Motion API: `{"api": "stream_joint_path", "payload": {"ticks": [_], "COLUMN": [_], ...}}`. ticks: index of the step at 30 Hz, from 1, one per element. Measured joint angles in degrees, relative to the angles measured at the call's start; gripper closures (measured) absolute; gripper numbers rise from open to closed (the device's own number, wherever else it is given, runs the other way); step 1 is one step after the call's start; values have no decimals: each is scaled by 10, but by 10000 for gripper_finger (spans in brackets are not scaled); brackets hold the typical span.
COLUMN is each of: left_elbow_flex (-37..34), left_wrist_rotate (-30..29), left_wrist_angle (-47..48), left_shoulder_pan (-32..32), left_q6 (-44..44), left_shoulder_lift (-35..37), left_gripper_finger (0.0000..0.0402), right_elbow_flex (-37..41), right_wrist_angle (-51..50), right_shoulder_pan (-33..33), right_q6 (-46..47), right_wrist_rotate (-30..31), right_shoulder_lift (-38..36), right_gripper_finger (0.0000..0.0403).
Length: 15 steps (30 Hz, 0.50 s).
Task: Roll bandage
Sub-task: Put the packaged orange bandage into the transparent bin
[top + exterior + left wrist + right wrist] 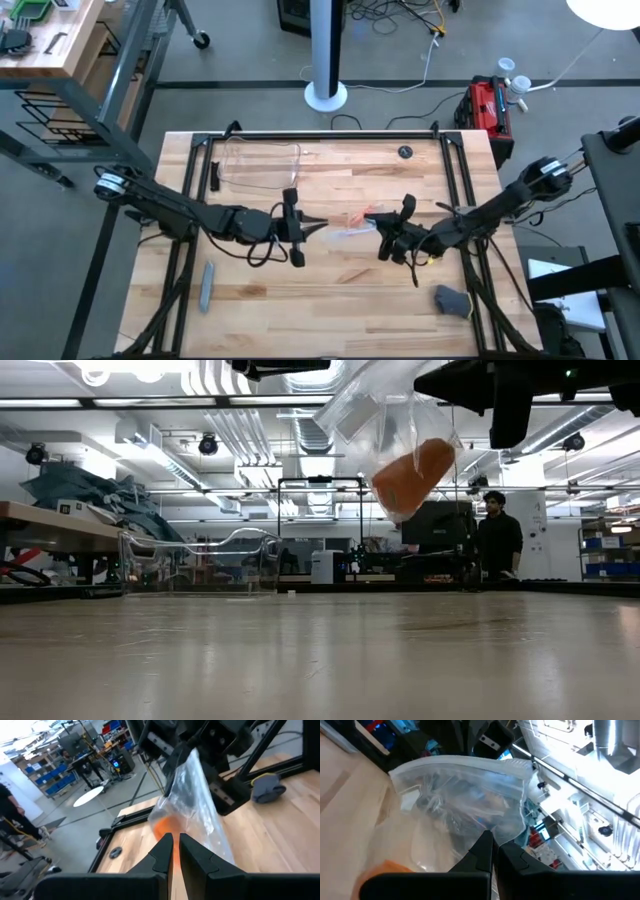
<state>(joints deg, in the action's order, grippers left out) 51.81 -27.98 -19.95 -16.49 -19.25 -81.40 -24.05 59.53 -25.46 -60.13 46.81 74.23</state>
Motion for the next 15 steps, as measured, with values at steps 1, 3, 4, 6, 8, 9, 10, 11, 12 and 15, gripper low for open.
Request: {"api": "stream_joint_path", "payload": {"ticks": [1,3,4,6,8,9,10,11,12,15], "left_elbow_flex": [0,0,0,0,0,0,0,0,0,0], "left_wrist_rotate": [0,-1,-1,-1,-1,-2,-3,-6,-10,-45], "left_wrist_angle": [9,25,35,49,57,62,68,72,76,100], "left_shoulder_pan": [2,4,5,7,9,10,10,10,10,9], "left_q6": [0,0,0,1,1,2,2,2,2,2], "left_shoulder_lift": [5,11,16,23,28,29,31,32,34,46], "left_gripper_finger": [380,380,380,380,380,380,380,380,380,380], "right_elbow_flex": [0,0,0,0,-3,-6,-9,-11,-13,-23], "right_wrist_angle": [5,8,8,8,8,8,8,8,7,4], "right_shoulder_pan": [1,4,6,8,10,11,12,12,13,24], "right_q6": [-5,-6,-6,-6,-6,-8,-10,-13,-14,6], "right_wrist_rotate": [0,3,5,9,12,13,13,12,13,13], "right_shoulder_lift": [2,5,6,6,6,7,8,9,9,12], "right_gripper_finger": [403,403,403,403,403,403,403,403,403,403]}}
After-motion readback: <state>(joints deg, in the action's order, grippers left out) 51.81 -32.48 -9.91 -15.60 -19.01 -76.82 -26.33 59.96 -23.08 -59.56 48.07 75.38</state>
